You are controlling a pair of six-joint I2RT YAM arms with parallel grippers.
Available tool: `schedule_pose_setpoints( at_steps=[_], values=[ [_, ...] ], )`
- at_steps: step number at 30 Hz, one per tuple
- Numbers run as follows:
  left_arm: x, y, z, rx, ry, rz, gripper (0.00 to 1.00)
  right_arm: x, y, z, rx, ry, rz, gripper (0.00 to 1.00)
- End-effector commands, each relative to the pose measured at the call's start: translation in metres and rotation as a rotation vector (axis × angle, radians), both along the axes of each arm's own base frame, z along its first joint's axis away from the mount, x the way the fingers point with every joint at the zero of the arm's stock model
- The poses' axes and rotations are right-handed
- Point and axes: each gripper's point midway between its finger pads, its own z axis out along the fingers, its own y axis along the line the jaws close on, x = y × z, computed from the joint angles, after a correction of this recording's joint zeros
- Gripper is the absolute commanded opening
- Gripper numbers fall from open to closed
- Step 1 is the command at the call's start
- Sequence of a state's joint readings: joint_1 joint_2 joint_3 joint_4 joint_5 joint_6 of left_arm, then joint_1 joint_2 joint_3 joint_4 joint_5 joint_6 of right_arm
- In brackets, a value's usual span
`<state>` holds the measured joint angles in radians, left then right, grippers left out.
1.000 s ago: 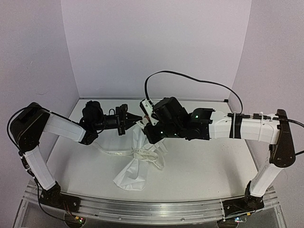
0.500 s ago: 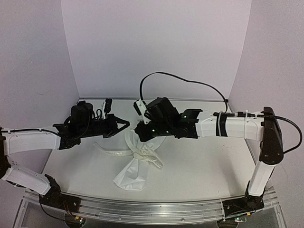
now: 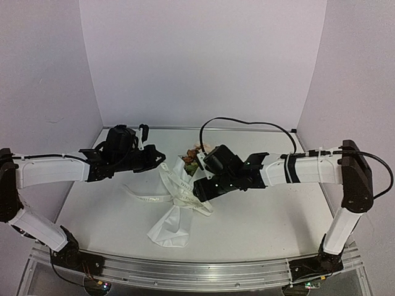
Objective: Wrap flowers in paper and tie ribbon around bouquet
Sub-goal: Pass from the left arm to the right
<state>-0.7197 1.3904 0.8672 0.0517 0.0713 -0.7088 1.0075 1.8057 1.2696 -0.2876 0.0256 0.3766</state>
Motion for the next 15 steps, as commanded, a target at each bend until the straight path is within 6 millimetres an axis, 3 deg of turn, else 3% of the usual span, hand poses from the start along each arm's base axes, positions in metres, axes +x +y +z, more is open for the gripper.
schedule_pose_setpoints(
  at_steps=[1, 8, 15],
  values=[
    [0.005, -0.009, 0.031, -0.008, -0.102, -0.055, 0.00, -0.008, 0.013, 0.022, 0.078, -0.024, 0.060, 0.69],
    [-0.012, -0.011, 0.062, -0.011, -0.229, -0.162, 0.00, 0.011, 0.029, 0.030, 0.050, -0.091, 0.068, 0.76],
    [-0.020, -0.008, 0.063, -0.002, -0.239, -0.188, 0.00, 0.022, 0.044, 0.026, 0.048, -0.085, 0.079, 0.72]
  ],
)
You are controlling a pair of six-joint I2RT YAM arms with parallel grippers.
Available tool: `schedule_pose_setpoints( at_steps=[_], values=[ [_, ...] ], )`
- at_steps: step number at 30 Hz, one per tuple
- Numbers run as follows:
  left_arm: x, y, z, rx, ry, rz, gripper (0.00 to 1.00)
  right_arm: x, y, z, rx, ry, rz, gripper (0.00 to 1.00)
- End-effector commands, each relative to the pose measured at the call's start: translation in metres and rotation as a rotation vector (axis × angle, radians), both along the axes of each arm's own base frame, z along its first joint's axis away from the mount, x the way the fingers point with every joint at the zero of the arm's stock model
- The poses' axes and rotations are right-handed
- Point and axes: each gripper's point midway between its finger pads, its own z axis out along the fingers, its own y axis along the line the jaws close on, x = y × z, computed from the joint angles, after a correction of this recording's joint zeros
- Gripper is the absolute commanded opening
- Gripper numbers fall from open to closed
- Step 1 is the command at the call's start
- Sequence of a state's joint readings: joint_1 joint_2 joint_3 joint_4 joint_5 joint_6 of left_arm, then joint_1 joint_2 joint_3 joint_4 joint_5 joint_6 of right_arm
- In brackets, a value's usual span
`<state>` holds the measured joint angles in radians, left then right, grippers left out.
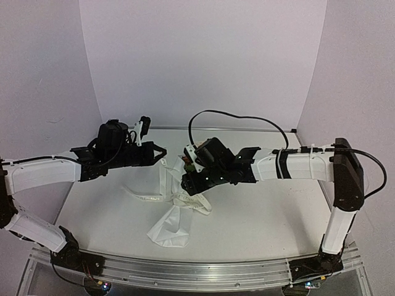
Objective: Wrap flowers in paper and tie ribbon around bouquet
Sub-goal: Pass from the left arm to the right
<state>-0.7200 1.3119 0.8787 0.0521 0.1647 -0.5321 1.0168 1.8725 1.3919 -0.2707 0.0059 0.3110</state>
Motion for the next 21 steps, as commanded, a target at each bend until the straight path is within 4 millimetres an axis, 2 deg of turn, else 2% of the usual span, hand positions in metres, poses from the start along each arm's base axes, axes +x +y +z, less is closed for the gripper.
schedule_pose_setpoints(
  at_steps=[1, 10, 13, 19, 21],
  values=[
    [-0.005, 0.000, 0.026, -0.029, -0.075, -0.033, 0.00, 0.012, 0.011, 0.004, 0.009, -0.023, 0.005, 0.71],
    [-0.007, 0.004, 0.033, -0.053, -0.100, -0.023, 0.00, 0.008, 0.020, -0.009, 0.028, 0.043, 0.017, 0.62],
    [-0.008, 0.006, 0.033, -0.052, -0.101, -0.019, 0.00, 0.009, 0.020, -0.011, 0.031, 0.048, 0.000, 0.55],
    [-0.008, 0.018, 0.017, -0.026, -0.075, 0.036, 0.00, 0.013, 0.008, -0.004, 0.037, 0.034, -0.055, 0.27],
    [-0.010, 0.022, 0.012, -0.026, -0.062, 0.051, 0.00, 0.013, 0.006, -0.001, 0.044, 0.038, -0.062, 0.14]
  ],
)
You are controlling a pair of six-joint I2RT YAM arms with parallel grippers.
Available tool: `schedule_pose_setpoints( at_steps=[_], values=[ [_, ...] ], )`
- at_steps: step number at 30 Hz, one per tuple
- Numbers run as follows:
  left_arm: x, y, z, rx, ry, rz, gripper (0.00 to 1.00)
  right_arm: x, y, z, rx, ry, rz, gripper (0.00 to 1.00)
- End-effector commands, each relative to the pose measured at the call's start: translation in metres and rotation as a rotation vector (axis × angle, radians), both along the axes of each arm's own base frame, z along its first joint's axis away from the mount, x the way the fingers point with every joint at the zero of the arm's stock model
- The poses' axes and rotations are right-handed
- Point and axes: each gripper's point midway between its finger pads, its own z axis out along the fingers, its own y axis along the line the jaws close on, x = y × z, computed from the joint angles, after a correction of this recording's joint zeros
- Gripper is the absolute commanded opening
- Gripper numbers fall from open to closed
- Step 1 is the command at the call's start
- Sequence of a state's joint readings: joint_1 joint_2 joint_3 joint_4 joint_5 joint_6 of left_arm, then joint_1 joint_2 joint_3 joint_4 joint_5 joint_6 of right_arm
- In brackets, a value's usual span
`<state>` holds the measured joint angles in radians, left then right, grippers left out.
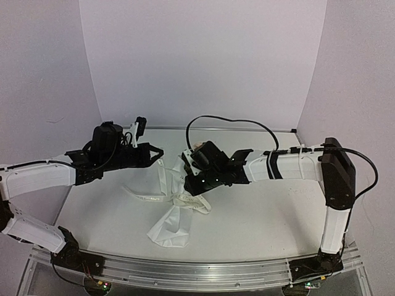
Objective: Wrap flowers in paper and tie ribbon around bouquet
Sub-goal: Pass from the left arm to the right
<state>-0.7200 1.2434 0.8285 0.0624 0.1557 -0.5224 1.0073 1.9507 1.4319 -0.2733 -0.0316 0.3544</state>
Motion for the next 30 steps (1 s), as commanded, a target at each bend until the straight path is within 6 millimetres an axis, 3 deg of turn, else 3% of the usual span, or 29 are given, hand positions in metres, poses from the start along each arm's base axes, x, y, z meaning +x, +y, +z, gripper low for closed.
schedule_pose_setpoints(
  at_steps=[1, 3, 6, 11, 15, 18, 20, 25, 30],
  values=[
    [-0.002, 0.014, 0.001, -0.011, -0.021, 0.055, 0.00, 0.009, -0.004, 0.022, 0.046, -0.029, -0.050, 0.07],
    [-0.003, 0.021, -0.002, -0.007, -0.017, 0.081, 0.00, 0.009, -0.006, 0.023, 0.050, -0.025, -0.057, 0.00],
    [-0.008, 0.030, 0.002, -0.025, -0.049, 0.101, 0.00, 0.010, -0.010, 0.025, 0.062, -0.014, -0.073, 0.00],
    [-0.041, 0.023, 0.018, -0.034, -0.263, -0.026, 0.00, 0.013, -0.013, 0.026, 0.097, 0.035, -0.082, 0.00],
    [-0.079, -0.003, 0.026, 0.017, -0.465, -0.172, 0.02, 0.019, -0.010, 0.027, 0.140, 0.090, -0.081, 0.00],
    [-0.100, -0.034, 0.022, 0.124, -0.560, -0.296, 0.03, 0.023, -0.005, 0.027, 0.167, 0.126, -0.073, 0.00],
    [-0.115, -0.056, 0.012, 0.216, -0.602, -0.379, 0.04, 0.026, -0.002, 0.025, 0.182, 0.152, -0.073, 0.00],
    [-0.128, -0.095, -0.018, 0.443, -0.682, -0.470, 0.08, 0.030, 0.002, 0.017, 0.194, 0.193, -0.072, 0.00],
    [-0.143, -0.118, -0.042, 0.531, -0.643, -0.591, 0.22, 0.034, 0.003, 0.013, 0.198, 0.209, -0.078, 0.00]
  ],
)
